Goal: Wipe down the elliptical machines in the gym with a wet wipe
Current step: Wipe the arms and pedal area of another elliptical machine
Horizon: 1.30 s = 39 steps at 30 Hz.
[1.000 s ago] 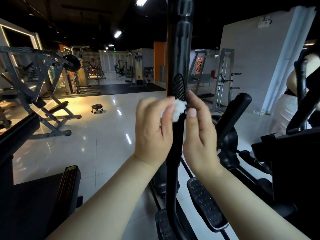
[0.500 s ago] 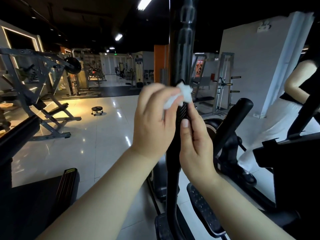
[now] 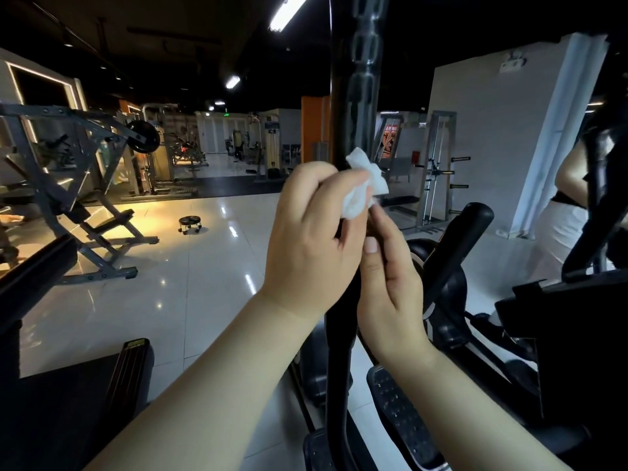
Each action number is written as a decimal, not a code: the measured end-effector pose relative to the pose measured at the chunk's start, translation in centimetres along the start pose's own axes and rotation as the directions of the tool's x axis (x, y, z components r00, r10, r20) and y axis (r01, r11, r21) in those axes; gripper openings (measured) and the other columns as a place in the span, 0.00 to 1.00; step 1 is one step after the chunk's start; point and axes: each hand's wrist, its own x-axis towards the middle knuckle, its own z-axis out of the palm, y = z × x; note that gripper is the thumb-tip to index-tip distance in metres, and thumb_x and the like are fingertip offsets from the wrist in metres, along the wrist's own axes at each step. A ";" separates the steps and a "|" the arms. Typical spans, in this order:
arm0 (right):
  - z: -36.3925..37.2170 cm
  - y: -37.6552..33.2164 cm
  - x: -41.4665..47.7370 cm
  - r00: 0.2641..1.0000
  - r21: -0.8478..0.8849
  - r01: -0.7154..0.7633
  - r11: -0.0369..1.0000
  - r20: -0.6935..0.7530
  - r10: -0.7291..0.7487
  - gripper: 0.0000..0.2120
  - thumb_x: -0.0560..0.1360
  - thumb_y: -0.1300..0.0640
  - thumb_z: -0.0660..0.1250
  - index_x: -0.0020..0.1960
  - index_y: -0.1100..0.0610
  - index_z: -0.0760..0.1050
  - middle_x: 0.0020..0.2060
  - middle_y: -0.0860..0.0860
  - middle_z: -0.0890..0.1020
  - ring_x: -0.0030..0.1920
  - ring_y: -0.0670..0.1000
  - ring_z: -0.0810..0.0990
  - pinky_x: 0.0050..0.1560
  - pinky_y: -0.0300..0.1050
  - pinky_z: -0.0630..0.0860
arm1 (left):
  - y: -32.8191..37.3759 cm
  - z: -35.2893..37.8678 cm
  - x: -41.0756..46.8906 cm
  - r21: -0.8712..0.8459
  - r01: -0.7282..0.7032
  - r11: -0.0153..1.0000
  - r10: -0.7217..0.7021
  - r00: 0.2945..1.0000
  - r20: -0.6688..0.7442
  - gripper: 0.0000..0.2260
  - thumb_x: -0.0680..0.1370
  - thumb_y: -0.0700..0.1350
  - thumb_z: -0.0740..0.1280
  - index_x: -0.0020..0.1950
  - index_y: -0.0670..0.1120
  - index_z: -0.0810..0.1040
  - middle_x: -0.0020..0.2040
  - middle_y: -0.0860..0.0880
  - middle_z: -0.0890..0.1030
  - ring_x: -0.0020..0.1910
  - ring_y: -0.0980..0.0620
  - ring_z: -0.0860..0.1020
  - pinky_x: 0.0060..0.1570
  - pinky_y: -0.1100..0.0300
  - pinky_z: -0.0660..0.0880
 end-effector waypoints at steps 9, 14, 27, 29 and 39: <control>2.0 1.2 0.3 0.986 -0.121 0.162 0.979 -0.017 -0.166 0.22 0.86 0.60 0.51 0.79 0.59 0.53 0.74 0.30 0.59 0.76 0.36 0.59 0.74 0.33 0.57 | -0.3 -0.2 -1.8 -0.075 0.031 0.997 -0.034 0.998 -0.044 0.08 0.80 0.32 0.65 0.56 0.31 0.81 0.60 0.40 0.76 0.62 0.50 0.75 0.67 0.59 0.71; 1.7 1.3 0.3 0.991 -0.119 0.133 0.984 -0.015 -0.136 0.22 0.86 0.60 0.51 0.79 0.62 0.56 0.75 0.40 0.62 0.77 0.39 0.59 0.75 0.34 0.57 | -0.6 0.4 -1.6 -0.060 -0.050 0.997 0.047 0.998 -0.053 0.08 0.81 0.35 0.67 0.57 0.33 0.83 0.59 0.40 0.77 0.57 0.41 0.79 0.58 0.47 0.78; 1.8 1.5 0.0 0.996 -0.083 0.090 0.992 -0.011 -0.092 0.23 0.86 0.60 0.51 0.80 0.60 0.54 0.77 0.42 0.61 0.79 0.44 0.58 0.78 0.41 0.57 | -1.3 -0.5 -2.3 -0.010 -0.092 0.996 0.092 0.995 -0.045 0.06 0.79 0.35 0.72 0.55 0.37 0.85 0.38 0.40 0.78 0.38 0.43 0.78 0.39 0.48 0.76; 1.9 1.5 -0.1 0.993 -0.081 0.110 0.991 -0.024 -0.112 0.23 0.85 0.59 0.52 0.79 0.57 0.53 0.76 0.37 0.60 0.79 0.42 0.59 0.77 0.40 0.57 | -1.8 -0.8 -3.6 -0.018 -0.060 0.998 0.059 0.997 -0.043 0.06 0.79 0.35 0.72 0.54 0.35 0.85 0.43 0.40 0.79 0.42 0.43 0.78 0.44 0.52 0.77; 1.9 1.4 -0.1 0.992 -0.055 0.126 0.991 -0.007 -0.126 0.23 0.85 0.65 0.51 0.79 0.57 0.55 0.78 0.46 0.62 0.79 0.47 0.60 0.78 0.45 0.59 | -1.1 -0.1 -2.1 -0.052 -0.116 0.992 0.116 0.993 -0.001 0.08 0.78 0.33 0.73 0.57 0.35 0.84 0.52 0.44 0.77 0.48 0.40 0.81 0.51 0.51 0.80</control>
